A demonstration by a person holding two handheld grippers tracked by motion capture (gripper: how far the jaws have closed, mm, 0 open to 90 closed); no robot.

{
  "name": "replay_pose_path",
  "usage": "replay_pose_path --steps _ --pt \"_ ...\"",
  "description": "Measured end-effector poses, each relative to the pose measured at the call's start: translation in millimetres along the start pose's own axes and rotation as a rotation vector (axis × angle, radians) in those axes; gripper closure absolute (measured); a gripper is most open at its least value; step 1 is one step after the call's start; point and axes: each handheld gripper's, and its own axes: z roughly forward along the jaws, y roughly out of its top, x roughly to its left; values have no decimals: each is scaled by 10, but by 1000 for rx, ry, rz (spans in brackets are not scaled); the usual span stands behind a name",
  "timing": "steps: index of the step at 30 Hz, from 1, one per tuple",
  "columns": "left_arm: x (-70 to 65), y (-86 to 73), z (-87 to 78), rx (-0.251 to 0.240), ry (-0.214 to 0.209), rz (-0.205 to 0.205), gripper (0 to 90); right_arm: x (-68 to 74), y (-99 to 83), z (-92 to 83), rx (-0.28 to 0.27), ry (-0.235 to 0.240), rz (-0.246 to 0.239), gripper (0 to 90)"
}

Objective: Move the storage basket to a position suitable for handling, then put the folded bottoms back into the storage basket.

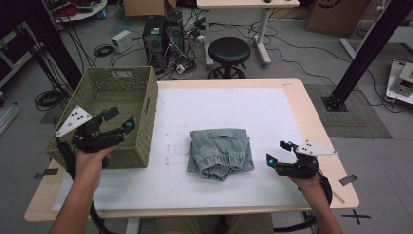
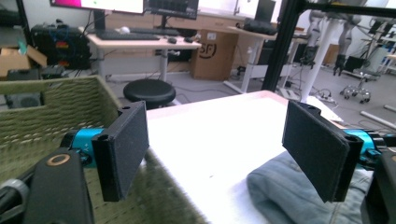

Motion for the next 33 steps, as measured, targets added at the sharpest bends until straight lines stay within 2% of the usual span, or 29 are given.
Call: replay_pose_path --steps 2,5,11,22,26,32,33 --pt "-65 -17 33 8 -3 19 227 6 4 13 1 4 -1 211" --pt "-100 -30 52 13 -6 26 228 11 6 19 2 9 -3 211" --pt "-151 -81 54 16 -26 10 228 14 34 -18 -10 8 -2 212" --pt "-198 -85 52 14 -34 17 227 25 35 -32 -11 7 -2 212" --pt "-243 -96 78 31 -36 35 228 9 47 -41 -22 1 0 211" --pt "-400 -134 215 51 -56 44 228 13 34 -27 -10 3 -6 212" --pt "-439 -146 245 60 -59 58 228 14 31 -32 -12 2 -8 212"
